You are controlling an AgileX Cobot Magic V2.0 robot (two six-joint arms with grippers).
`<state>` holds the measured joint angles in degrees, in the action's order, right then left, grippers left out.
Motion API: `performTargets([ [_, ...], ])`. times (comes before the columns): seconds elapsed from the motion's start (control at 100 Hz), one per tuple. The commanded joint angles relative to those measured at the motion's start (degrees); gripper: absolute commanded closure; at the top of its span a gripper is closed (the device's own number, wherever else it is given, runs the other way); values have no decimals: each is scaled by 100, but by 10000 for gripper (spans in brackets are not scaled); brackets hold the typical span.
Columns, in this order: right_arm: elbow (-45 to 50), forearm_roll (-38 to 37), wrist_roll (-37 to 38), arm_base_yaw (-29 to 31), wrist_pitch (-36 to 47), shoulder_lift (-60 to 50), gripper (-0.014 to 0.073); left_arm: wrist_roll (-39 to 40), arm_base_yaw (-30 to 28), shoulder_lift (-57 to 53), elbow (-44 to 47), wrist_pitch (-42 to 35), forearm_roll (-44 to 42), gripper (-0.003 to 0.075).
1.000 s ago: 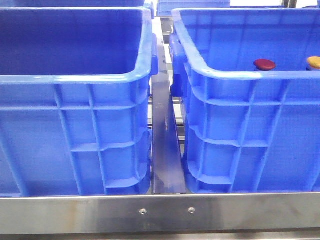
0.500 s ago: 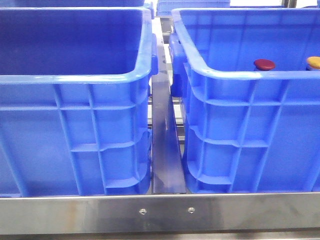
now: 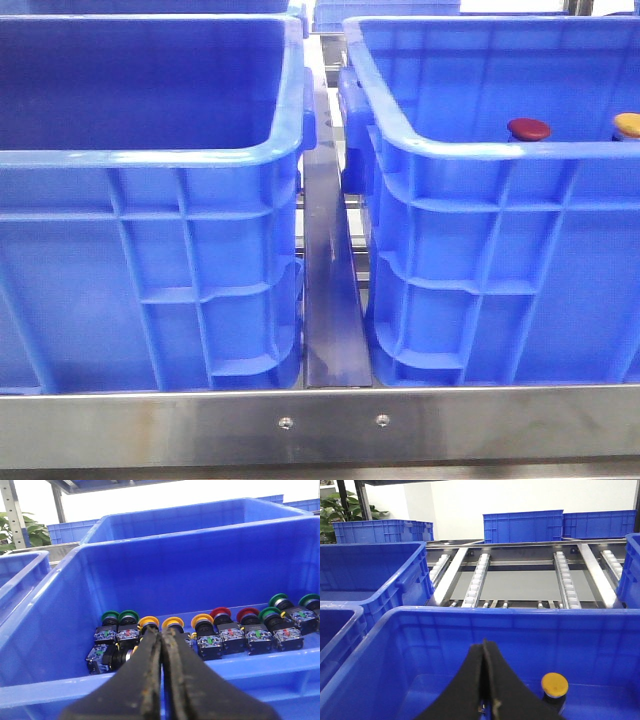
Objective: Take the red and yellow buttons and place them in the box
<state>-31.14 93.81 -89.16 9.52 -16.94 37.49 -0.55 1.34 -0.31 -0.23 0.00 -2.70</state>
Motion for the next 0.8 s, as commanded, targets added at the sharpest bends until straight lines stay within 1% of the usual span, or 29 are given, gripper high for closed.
performTargets([
  [0.0, -137, 176, -28, 8, -129, -31, 662, 55, -10, -191, 276, -485, 32, 739],
  [0.28, -137, 163, -22, 8, -120, -31, 662, 55, -10, -191, 276, -485, 32, 739],
  [0.38, -154, -72, 252, 8, -65, -31, 662, 55, -10, -191, 276, -485, 32, 739],
  [0.45, -154, -602, 693, 8, 10, -45, 662, 55, -10, -191, 276, -485, 32, 739],
  [0.54, -154, -1577, 1521, 8, 111, -105, 662, 55, -10, -191, 276, -485, 32, 739],
  [0.64, -154, -2774, 2746, 8, 286, -260, 662, 55, -10, -191, 276, -485, 32, 739],
  [0.66, -154, -3047, 2930, 8, 333, -301, 662, 55, -10, -191, 276, -485, 32, 739],
  [0.69, -154, -3519, 3396, 3, 406, -352, 662, 55, -10, -191, 276, -485, 32, 739],
  [0.79, -154, -4677, 4597, -37, 668, -539, 662, 55, -10, -191, 276, -485, 32, 739],
])
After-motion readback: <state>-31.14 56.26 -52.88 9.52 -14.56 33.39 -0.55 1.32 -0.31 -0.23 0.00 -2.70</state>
